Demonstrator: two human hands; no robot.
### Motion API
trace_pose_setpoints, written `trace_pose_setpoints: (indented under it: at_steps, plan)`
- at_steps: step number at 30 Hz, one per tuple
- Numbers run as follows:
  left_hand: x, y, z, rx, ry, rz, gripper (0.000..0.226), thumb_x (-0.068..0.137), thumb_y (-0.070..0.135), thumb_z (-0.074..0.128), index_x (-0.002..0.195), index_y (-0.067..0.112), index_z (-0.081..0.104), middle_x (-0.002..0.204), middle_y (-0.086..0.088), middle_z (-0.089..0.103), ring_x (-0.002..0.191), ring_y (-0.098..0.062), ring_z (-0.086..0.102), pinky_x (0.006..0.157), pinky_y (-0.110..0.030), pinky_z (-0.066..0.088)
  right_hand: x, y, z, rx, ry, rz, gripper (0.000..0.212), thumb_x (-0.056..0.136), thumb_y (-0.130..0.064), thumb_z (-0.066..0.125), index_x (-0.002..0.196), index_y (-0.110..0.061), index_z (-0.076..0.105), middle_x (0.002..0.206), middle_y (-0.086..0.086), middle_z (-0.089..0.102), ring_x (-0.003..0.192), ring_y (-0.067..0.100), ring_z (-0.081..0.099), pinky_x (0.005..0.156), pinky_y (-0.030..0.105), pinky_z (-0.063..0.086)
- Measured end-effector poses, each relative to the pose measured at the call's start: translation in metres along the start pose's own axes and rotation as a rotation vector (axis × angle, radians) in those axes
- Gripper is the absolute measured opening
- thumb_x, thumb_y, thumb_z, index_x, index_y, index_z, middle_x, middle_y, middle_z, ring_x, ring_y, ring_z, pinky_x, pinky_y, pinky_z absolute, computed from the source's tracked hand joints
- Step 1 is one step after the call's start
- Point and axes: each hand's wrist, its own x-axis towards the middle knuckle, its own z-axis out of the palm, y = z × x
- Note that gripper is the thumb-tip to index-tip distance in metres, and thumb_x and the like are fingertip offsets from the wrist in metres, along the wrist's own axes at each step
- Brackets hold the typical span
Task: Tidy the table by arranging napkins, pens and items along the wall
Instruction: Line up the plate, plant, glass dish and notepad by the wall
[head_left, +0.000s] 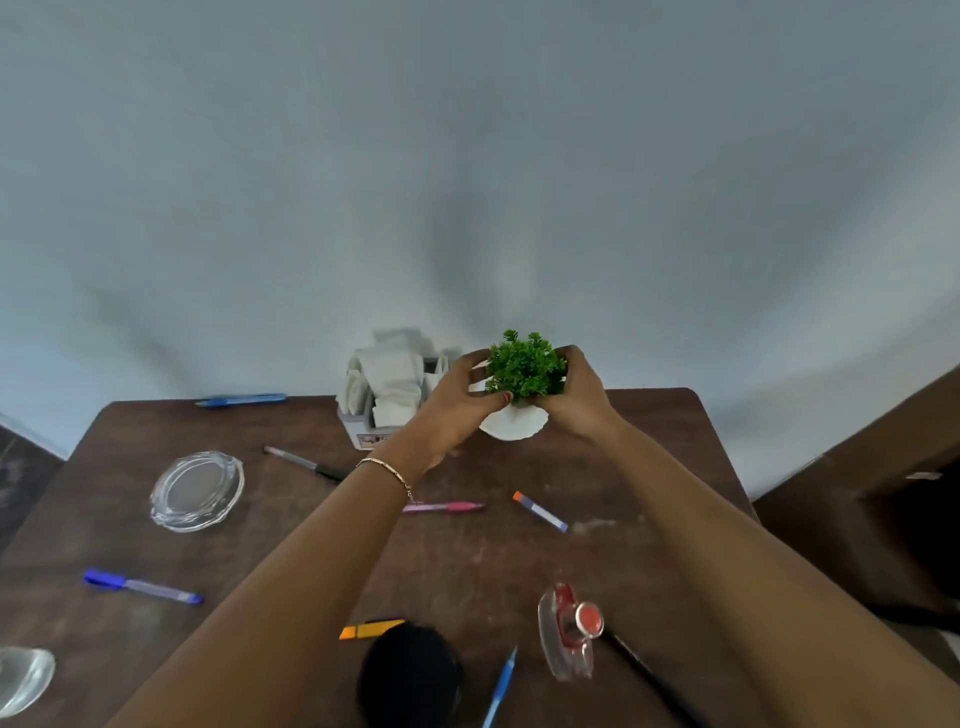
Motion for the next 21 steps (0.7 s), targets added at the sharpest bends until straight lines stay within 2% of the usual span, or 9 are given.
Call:
trace_pose_setpoints:
  at_steps: [2, 7, 10, 16, 21]
  plan:
    - [0.016, -0.006, 0.001, 0.015, 0.024, -0.031, 0.059, 0.088, 0.003, 0.063, 0.14, 0.014, 0.038, 0.136, -0.007, 0.053, 0.119, -0.017, 0.054, 0.106, -0.037, 0.043, 0.015, 0.006, 0.005, -0.009, -0.03, -0.01, 0.072, 0.065, -0.021, 0.087, 0.121, -0.008, 0.044, 0.105, 0.002, 0.057, 0.095, 0.023, 0.058, 0.073, 0.03, 0.042]
    - [0.039, -0.026, 0.006, 0.032, 0.046, -0.128, 0.053, 0.093, 0.007, 0.055, 0.142, 0.014, 0.036, 0.137, -0.007, 0.052, 0.127, -0.023, 0.049, 0.106, -0.036, 0.039, 0.033, 0.027, 0.014, -0.088, -0.1, -0.038, 0.071, 0.062, -0.026, 0.089, 0.115, -0.008, 0.045, 0.102, 0.003, 0.058, 0.089, 0.023, 0.056, 0.07, 0.03, 0.041]
    - [0.043, -0.032, 0.01, 0.053, 0.051, -0.172, 0.052, 0.094, 0.011, 0.053, 0.143, 0.017, 0.034, 0.138, -0.007, 0.05, 0.125, -0.022, 0.05, 0.11, -0.041, 0.038, 0.035, 0.038, 0.014, -0.12, -0.134, -0.066, 0.068, 0.065, -0.024, 0.086, 0.116, -0.008, 0.044, 0.099, 0.002, 0.056, 0.088, 0.021, 0.055, 0.07, 0.029, 0.04]
    - [0.042, -0.031, 0.016, 0.085, 0.069, -0.188, 0.053, 0.094, 0.011, 0.052, 0.143, 0.014, 0.033, 0.138, -0.007, 0.05, 0.126, -0.022, 0.049, 0.11, -0.042, 0.037, 0.035, 0.041, 0.014, -0.106, -0.145, -0.09, 0.076, 0.065, -0.028, 0.087, 0.124, -0.009, 0.042, 0.113, 0.005, 0.059, 0.097, 0.022, 0.057, 0.076, 0.032, 0.045]
    - [0.038, -0.029, 0.018, 0.159, 0.075, -0.182, 0.052, 0.093, 0.016, 0.054, 0.141, 0.016, 0.036, 0.13, -0.007, 0.055, 0.121, -0.024, 0.051, 0.109, -0.042, 0.039, 0.03, 0.036, 0.013, -0.12, -0.168, -0.116, 0.076, 0.069, -0.023, 0.083, 0.131, -0.008, 0.041, 0.123, 0.01, 0.058, 0.108, 0.026, 0.058, 0.084, 0.033, 0.046]
